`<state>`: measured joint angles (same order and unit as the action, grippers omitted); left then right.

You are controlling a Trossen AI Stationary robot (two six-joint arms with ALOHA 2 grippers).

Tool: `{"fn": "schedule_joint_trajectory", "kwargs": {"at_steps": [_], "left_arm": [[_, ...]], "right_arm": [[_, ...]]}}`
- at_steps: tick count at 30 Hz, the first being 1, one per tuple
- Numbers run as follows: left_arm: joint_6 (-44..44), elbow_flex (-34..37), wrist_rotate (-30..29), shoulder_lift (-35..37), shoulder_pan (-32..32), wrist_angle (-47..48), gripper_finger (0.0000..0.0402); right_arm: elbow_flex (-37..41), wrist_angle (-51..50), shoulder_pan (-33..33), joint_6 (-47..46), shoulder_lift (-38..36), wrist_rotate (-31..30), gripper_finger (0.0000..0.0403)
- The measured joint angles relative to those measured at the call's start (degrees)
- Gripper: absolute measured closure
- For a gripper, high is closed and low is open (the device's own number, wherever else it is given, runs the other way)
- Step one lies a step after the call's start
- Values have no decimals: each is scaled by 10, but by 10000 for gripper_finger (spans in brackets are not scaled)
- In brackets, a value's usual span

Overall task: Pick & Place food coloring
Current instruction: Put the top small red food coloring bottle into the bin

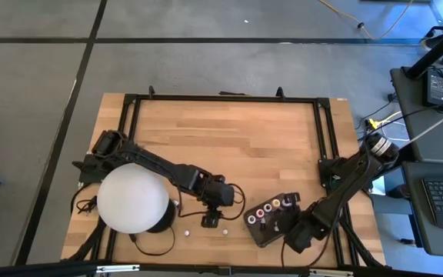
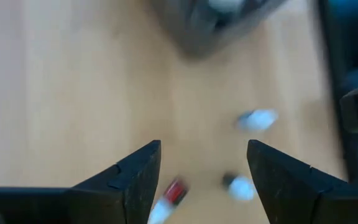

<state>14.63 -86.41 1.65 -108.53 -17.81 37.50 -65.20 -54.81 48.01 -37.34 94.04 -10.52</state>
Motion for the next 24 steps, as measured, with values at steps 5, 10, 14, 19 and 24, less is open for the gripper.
{"fn": "schedule_joint_trajectory", "kwargs": {"at_steps": [5, 10, 14, 19, 24], "left_arm": [[12, 0, -83, -13, -15, 109, 183], [5, 8, -69, -50, -17, 112, 203], [-40, 10, -48, -78, -17, 100, 223], [-74, 10, -34, -99, -17, 99, 252], [-99, 10, -34, -118, -17, 96, 284]], "right_arm": [[0, 1, 11, -15, -45, -33, 273], [-1, 1, 17, -19, -70, -62, 273], [-1, 1, 18, -13, -77, -64, 273], [-1, 1, 17, -10, -76, -64, 273], [-1, 1, 17, -9, -76, -64, 273]]}}
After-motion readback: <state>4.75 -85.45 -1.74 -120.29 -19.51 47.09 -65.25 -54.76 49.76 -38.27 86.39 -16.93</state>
